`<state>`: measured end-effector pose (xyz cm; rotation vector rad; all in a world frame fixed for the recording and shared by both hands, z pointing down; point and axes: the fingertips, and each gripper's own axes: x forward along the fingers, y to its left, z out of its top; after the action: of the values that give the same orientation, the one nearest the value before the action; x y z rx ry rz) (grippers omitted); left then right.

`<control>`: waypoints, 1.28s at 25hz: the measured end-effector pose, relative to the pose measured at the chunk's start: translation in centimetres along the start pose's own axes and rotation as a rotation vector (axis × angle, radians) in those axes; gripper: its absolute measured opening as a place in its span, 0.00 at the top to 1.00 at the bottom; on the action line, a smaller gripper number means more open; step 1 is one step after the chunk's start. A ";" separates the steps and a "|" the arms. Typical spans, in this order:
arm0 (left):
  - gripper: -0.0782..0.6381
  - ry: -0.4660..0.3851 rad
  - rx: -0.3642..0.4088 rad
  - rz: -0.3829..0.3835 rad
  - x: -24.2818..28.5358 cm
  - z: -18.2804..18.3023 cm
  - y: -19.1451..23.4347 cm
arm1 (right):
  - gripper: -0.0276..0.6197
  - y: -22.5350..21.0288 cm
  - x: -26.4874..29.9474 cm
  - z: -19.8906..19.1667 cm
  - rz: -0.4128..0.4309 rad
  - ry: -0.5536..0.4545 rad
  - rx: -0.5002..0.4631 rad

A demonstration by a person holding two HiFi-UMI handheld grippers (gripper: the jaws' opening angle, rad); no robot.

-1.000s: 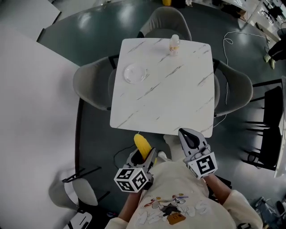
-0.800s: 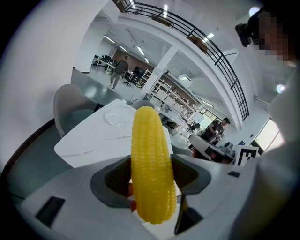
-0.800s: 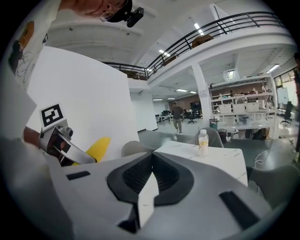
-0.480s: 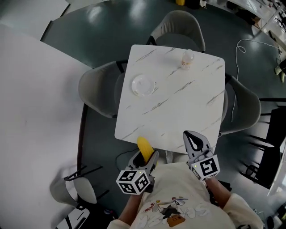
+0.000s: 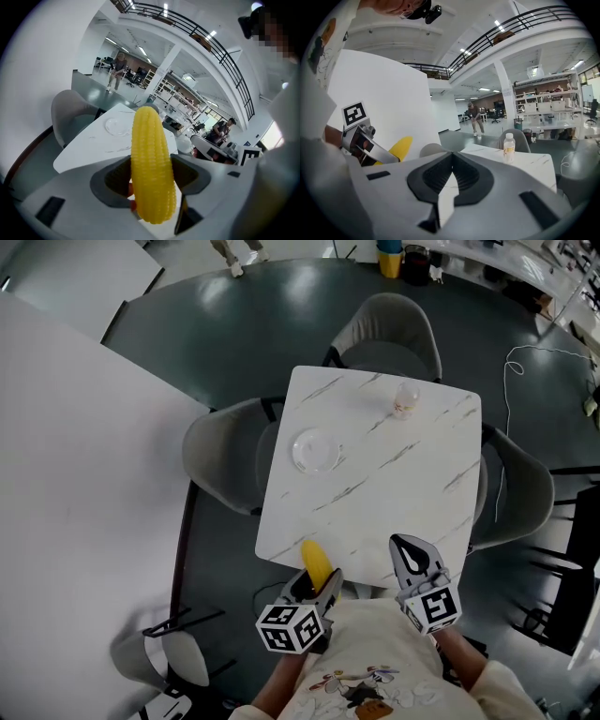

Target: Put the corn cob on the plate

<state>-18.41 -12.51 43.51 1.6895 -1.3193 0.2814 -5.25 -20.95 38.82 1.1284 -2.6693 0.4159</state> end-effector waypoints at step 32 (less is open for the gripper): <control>0.52 0.130 0.108 -0.014 12.4 9.9 10.5 | 0.95 -1.5 14.4 -1.3 -0.031 0.088 -0.016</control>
<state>-25.95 -27.77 52.02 1.7388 -1.2150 0.4537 -13.87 -31.06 44.68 1.1193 -2.5718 0.4281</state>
